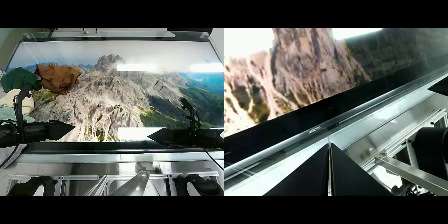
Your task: Fold the shirts.
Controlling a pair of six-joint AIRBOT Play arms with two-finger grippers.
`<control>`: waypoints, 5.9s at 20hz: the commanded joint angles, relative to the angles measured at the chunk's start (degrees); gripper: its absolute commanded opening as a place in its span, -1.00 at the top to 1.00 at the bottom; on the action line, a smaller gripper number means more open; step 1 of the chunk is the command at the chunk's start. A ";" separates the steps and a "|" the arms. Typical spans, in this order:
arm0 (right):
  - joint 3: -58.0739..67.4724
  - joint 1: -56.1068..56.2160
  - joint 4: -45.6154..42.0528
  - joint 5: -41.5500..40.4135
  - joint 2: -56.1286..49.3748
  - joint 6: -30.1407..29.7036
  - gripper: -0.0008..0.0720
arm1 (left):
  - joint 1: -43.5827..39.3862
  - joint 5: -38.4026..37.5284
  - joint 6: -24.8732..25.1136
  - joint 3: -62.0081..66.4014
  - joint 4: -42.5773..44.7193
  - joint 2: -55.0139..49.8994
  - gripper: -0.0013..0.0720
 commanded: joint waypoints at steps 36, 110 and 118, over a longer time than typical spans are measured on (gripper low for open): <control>-0.09 0.04 3.65 -28.57 -10.64 0.02 -0.80 | 20.59 5.16 7.67 68.08 20.59 -82.53 -0.97; 47.54 -24.68 22.88 -7.21 14.29 -22.86 0.90 | 19.52 -1.70 19.04 50.62 -11.91 1.07 0.92; 38.36 -27.47 22.16 -5.86 -5.25 -18.82 0.90 | 11.19 -8.13 20.33 51.47 -11.69 -30.21 0.92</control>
